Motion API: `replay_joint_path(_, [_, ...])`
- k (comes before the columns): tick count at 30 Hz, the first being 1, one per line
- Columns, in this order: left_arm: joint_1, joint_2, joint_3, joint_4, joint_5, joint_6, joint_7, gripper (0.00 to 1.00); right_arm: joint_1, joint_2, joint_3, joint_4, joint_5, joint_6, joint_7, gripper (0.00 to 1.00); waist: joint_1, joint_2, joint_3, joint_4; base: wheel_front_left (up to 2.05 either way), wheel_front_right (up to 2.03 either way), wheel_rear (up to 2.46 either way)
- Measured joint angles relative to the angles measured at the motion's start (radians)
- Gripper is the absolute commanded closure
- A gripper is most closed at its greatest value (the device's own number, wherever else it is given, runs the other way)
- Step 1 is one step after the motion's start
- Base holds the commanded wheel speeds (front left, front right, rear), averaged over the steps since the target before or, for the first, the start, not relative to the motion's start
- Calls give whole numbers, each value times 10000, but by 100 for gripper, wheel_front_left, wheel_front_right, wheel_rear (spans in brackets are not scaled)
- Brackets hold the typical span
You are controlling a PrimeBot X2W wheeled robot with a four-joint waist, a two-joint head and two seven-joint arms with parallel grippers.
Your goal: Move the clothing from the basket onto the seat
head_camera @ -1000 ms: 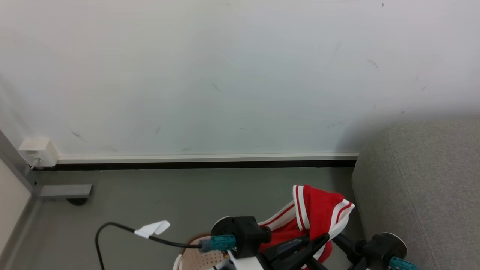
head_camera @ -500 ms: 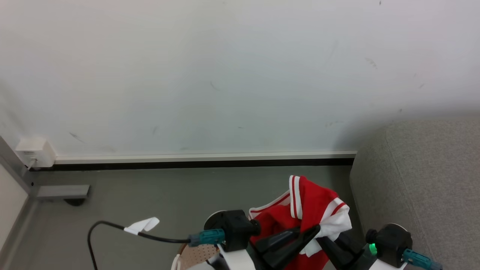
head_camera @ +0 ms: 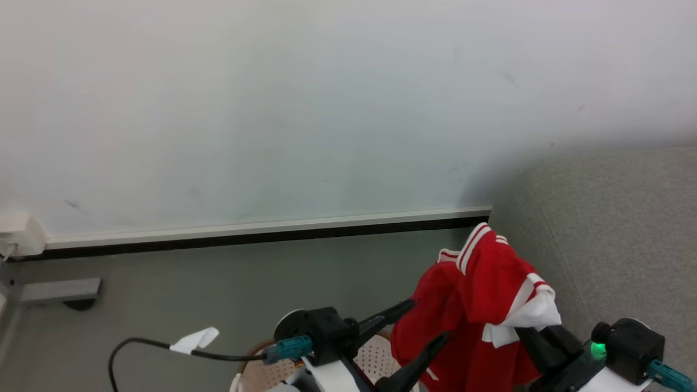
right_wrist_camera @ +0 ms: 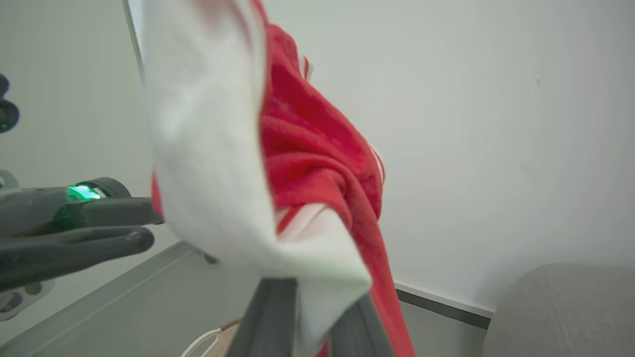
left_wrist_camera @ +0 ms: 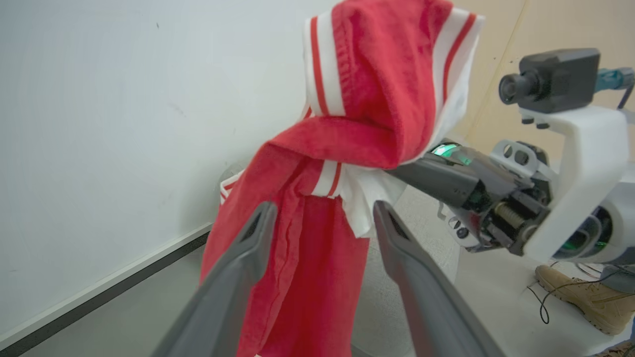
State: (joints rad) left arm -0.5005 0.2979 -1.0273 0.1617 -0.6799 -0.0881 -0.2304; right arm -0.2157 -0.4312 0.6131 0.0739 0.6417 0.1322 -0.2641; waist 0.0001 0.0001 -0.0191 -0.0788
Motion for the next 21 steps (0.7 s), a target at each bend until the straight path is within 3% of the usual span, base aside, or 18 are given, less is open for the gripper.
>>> replay_joint_path(21, [32,-667,136,842,479,-236,-326,0,573,-123,-1446,-734,-554,0,0,100,0,0,803,-2638,0,0,0])
